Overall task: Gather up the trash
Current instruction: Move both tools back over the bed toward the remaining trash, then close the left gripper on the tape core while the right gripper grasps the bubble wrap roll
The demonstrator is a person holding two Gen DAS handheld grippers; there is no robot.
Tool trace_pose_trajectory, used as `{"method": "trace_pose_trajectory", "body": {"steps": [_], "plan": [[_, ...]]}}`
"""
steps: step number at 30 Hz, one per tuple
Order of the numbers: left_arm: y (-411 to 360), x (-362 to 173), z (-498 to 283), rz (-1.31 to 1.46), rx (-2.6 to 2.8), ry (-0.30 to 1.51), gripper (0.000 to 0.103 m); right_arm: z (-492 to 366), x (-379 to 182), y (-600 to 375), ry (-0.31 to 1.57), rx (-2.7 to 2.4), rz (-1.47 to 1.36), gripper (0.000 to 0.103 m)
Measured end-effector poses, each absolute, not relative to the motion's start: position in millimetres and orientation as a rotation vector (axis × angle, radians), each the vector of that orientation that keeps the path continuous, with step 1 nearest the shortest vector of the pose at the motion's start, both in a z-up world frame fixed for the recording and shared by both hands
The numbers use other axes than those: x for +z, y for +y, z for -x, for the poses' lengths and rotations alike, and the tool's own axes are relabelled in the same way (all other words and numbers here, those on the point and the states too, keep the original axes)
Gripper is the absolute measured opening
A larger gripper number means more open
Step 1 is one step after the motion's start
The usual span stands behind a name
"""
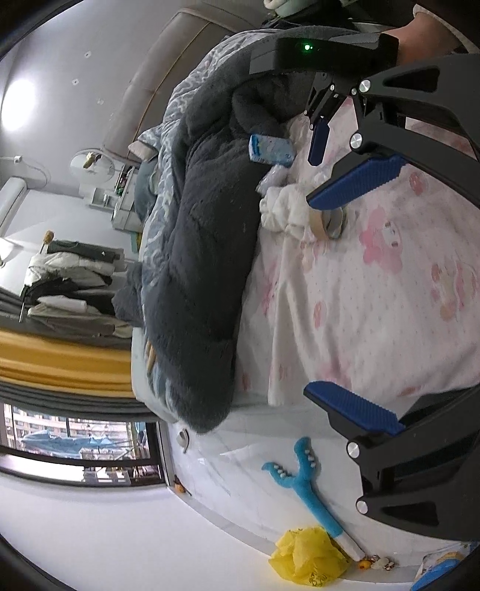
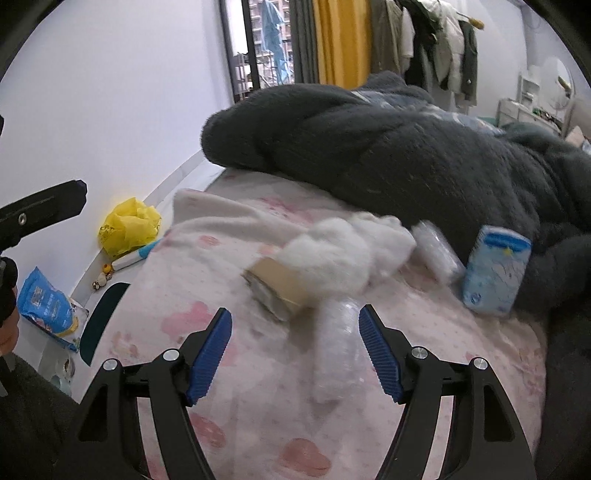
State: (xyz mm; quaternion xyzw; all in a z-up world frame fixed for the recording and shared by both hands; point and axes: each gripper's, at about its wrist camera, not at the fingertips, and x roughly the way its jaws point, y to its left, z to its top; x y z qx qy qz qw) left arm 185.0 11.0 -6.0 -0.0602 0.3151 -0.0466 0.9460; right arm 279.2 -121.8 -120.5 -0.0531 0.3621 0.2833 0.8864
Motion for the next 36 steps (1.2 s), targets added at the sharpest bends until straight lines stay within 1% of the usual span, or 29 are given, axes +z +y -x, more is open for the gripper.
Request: {"method": "trace_pose_trajectory", "body": {"steps": [5,6,7,8,10,11,13,15,27,31,36], "plan": [[-6,-15,-195,0.107,-0.120,0.656,0.096,-288,-131,-137,0.786,0.592,0.058,0.072],[-8,-17,-196,0.105,-0.123,0.659,0.096,-290,-134,-139,0.792,0.593,0.053,0.070],[-11,-19,-198,0.102,-0.128,0.662,0.096,-290,-135,-138,0.799,0.594,0.053,0.063],[-13,-21,-200,0.099,-0.133,0.663,0.096,-292,-138,-139,0.811,0.594,0.056,0.061],[-19,-24,-203,0.100,-0.142,0.661,0.096,-293,-143,-140,0.830,0.599,0.054,0.052],[-21,-25,-204,0.102,-0.145,0.660,0.096,-294,-145,-141,0.838,0.601,0.052,0.050],[-26,-29,-208,0.109,-0.156,0.657,0.096,-293,-148,-142,0.848,0.592,0.058,0.040],[-32,-33,-212,0.112,-0.172,0.654,0.096,-293,-150,-146,0.856,0.586,0.058,0.032],[-63,-60,-231,0.105,-0.206,0.700,0.095,-288,-141,-184,0.841,0.584,-0.020,0.032],[-66,-67,-238,0.124,-0.204,0.719,0.087,-288,-137,-199,0.826,0.576,-0.045,0.032],[-70,-76,-245,0.146,-0.216,0.741,0.082,-287,-133,-215,0.808,0.563,-0.073,0.032]]}}
